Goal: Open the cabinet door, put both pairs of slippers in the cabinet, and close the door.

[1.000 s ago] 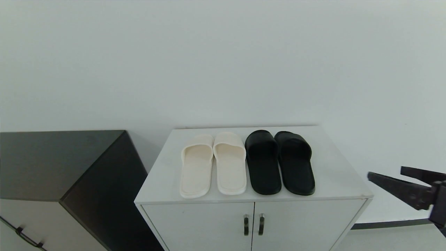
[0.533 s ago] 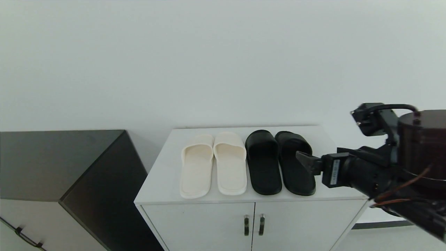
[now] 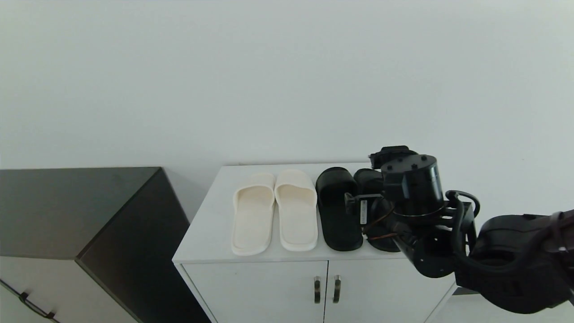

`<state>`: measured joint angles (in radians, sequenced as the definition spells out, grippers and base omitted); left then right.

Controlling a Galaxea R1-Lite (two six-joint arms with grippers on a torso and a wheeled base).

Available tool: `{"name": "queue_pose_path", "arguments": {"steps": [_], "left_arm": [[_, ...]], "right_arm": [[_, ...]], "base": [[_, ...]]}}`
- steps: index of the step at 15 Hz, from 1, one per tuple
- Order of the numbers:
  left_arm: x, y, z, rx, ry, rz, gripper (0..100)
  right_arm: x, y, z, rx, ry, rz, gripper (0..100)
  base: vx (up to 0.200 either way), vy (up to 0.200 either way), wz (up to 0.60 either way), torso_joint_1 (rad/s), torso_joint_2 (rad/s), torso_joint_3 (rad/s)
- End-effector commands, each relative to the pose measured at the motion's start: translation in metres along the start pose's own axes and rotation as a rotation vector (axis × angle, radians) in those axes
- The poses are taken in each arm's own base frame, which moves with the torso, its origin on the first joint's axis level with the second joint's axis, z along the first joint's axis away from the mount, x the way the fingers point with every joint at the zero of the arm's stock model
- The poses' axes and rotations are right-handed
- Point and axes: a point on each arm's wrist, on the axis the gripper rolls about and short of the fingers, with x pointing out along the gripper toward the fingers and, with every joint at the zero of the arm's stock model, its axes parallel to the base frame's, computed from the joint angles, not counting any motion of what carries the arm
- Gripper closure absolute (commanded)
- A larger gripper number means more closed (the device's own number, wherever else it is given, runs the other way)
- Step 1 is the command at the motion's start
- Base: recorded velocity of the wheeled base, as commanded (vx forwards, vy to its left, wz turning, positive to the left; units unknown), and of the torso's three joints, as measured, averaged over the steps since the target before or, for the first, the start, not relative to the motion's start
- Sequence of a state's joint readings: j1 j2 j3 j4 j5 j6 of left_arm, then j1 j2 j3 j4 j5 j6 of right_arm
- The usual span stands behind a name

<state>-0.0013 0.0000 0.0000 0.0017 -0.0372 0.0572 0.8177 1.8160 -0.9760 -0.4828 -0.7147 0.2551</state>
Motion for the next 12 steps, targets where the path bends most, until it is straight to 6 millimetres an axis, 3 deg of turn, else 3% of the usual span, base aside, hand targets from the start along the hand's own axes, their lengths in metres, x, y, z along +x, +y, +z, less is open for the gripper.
{"name": "queue_pose_path", "arguments": {"steps": [1, 5, 12], "left_arm": [[0.0, 0.0, 0.0, -0.001, 0.001, 0.0, 100], [0.0, 0.0, 0.0, -0.004, 0.001, 0.0, 100], [0.0, 0.0, 0.0, -0.028, 0.001, -0.001, 100]], "right_arm": [[0.019, 0.011, -0.017, -0.019, 0.022, -0.01, 0], [0.045, 0.017, -0.026, 0.002, 0.0, -0.02, 0], [0.092, 0.009, -0.017, 0.052, -0.026, -0.058, 0]], "base": [[0.0, 0.0, 0.0, 0.0, 0.0, 0.0], [0.0, 0.0, 0.0, 0.0, 0.0, 0.0], [0.0, 0.0, 0.0, 0.0, 0.0, 0.0]]}}
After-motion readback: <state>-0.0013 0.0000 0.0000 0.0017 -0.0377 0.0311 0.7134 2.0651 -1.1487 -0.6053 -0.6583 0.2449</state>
